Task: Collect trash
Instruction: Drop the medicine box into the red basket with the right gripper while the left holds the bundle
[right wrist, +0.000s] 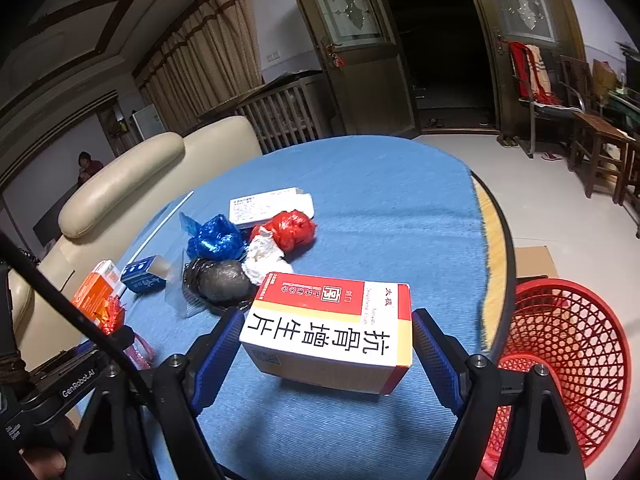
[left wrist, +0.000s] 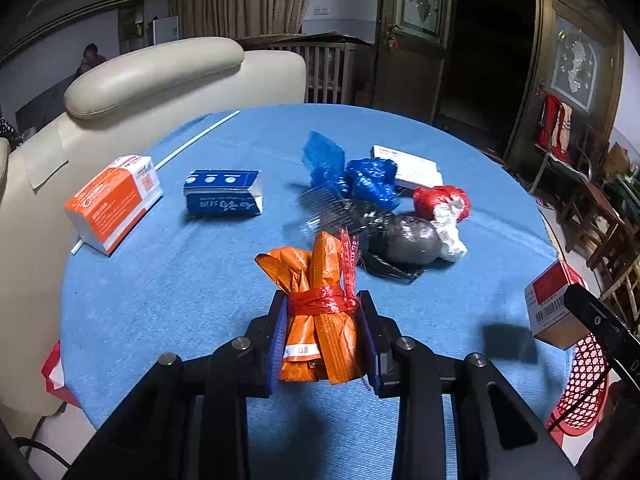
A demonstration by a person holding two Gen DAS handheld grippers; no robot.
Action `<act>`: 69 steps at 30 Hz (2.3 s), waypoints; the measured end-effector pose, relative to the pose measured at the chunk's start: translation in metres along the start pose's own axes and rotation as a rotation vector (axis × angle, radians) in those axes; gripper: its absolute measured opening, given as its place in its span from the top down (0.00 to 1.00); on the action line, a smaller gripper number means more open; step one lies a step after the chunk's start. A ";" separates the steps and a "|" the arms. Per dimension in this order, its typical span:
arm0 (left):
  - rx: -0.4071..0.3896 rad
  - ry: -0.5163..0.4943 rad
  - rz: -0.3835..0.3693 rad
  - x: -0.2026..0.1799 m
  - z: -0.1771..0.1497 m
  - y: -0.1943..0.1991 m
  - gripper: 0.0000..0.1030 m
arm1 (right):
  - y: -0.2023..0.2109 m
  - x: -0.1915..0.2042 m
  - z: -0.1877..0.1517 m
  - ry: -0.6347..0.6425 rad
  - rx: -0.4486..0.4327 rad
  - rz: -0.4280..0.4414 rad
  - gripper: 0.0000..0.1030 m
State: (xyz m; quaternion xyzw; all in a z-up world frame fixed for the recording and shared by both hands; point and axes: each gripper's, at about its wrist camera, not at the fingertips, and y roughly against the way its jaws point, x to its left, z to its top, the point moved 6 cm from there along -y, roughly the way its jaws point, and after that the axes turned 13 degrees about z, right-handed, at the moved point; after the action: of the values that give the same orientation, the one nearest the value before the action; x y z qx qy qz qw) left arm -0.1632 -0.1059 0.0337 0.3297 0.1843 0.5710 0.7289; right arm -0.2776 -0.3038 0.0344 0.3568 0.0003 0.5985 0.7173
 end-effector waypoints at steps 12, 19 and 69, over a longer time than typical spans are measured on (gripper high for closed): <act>-0.031 -0.046 -0.049 -0.025 -0.002 0.018 0.66 | 0.026 -0.026 -0.002 -0.035 -0.028 -0.055 0.17; -0.047 -0.062 -0.068 -0.032 -0.004 0.027 0.66 | 0.038 -0.035 -0.002 -0.046 -0.044 -0.074 0.17; -0.062 -0.140 -0.163 -0.076 -0.007 0.037 0.67 | 0.079 -0.102 -0.016 -0.112 -0.057 -0.231 0.17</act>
State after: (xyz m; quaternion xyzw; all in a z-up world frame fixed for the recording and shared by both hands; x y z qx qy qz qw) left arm -0.2151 -0.1712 0.0455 0.3301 0.1416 0.4910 0.7937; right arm -0.3812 -0.3804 0.0192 0.3667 -0.0156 0.4908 0.7902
